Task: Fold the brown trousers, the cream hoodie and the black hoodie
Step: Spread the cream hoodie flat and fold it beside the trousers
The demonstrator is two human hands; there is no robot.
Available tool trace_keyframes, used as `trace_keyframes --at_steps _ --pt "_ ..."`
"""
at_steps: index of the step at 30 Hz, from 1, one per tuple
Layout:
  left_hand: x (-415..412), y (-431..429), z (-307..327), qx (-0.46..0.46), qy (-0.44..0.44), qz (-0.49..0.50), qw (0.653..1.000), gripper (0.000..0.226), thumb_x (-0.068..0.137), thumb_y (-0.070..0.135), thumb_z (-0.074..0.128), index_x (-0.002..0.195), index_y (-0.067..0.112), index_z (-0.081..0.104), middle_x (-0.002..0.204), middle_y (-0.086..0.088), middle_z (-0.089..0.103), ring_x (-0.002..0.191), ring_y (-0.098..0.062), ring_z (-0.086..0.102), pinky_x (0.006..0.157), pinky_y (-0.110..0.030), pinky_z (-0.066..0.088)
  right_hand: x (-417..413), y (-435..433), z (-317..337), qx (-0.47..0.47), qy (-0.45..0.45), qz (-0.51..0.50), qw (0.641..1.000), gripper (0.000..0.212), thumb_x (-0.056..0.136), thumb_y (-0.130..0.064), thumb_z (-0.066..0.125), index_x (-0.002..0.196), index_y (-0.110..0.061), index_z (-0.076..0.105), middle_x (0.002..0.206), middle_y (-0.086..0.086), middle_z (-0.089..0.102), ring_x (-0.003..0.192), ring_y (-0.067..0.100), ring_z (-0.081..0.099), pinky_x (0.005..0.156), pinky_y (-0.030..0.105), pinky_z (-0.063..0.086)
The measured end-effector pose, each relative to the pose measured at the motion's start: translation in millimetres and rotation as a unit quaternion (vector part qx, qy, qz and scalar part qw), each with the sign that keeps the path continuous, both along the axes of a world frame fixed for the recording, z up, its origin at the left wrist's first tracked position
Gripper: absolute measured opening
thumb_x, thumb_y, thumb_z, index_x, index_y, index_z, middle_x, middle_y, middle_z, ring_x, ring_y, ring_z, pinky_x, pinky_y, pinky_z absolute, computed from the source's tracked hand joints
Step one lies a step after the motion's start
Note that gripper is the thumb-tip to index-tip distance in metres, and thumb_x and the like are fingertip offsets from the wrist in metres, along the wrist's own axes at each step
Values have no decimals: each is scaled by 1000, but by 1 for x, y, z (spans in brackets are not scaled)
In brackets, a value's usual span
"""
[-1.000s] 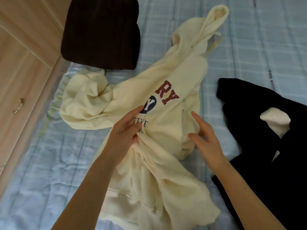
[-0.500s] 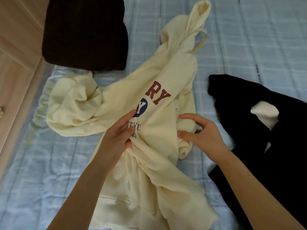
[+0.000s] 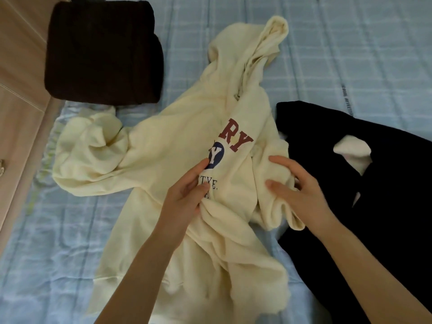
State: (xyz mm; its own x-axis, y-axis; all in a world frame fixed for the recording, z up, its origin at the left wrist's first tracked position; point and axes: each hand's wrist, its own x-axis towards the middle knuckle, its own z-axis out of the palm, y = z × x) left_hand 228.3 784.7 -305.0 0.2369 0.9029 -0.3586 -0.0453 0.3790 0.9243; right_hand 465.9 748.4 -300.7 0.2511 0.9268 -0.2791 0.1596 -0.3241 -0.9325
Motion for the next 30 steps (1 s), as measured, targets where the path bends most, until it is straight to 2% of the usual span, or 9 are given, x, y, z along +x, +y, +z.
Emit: trace_keyframes --at_steps 7,13,17,19,20,21,23,26,30 --pt "16 -8 10 3 -26 16 1000 48 91 8 63 127 40 64 130 13 65 121 -4 60 86 -12 49 14 0 23 40 -39 38 998 61 71 8 82 121 -23 66 115 -12 65 99 -5 60 83 11 49" --pt "58 -6 44 23 -2 -37 999 51 86 13 68 122 49 65 126 21 65 119 0 60 86 -22 54 134 -8 113 55 -105 39 992 56 67 -6 87 109 -39 73 106 -21 73 92 -6 68 72 10 53" --pt "98 -10 43 53 161 -76 983 47 91 12 66 126 43 64 101 13 67 91 -4 63 77 -15 50 211 -27 122 7 -228 -14 974 55 66 -10 89 101 -49 73 96 -28 73 87 -8 67 75 8 52" --pt "119 -11 39 134 472 -178 853 49 93 25 62 140 35 52 121 -1 59 101 -18 55 87 -29 46 220 -34 102 -18 -222 -1 975 54 70 -5 87 97 -49 70 92 -34 70 86 -12 64 73 1 46" --pt "130 -11 39 204 576 -189 769 53 91 30 64 142 30 49 135 -9 51 111 -27 50 93 -36 44 221 -37 90 -21 -213 -1 977 53 71 -6 86 99 -47 69 95 -33 69 89 -11 63 74 2 45" --pt "144 -10 39 284 596 -180 729 58 87 31 69 141 24 51 141 -15 46 117 -34 47 96 -43 43 223 -39 80 -15 -210 -19 977 52 72 -9 86 103 -47 67 100 -31 68 93 -10 62 77 4 46" --pt "176 -4 40 407 484 -174 755 61 83 25 75 140 17 55 144 -17 48 124 -38 49 102 -49 43 229 -45 69 2 -208 -92 974 54 74 -23 86 114 -49 61 107 -28 63 95 -15 58 76 6 45" --pt "231 7 37 424 303 -235 820 57 94 28 65 147 21 46 152 -5 43 141 -28 38 116 -49 30 238 -64 63 -23 -201 -192 960 63 77 -34 83 129 -49 51 105 -24 58 83 -20 57 59 2 45" --pt "294 8 20 395 298 -329 804 59 98 47 50 153 36 30 161 7 25 151 -16 12 122 -41 -2 248 -83 61 36 -132 -226 965 43 76 -15 85 111 -33 67 90 -6 73 73 -2 67 56 9 49"
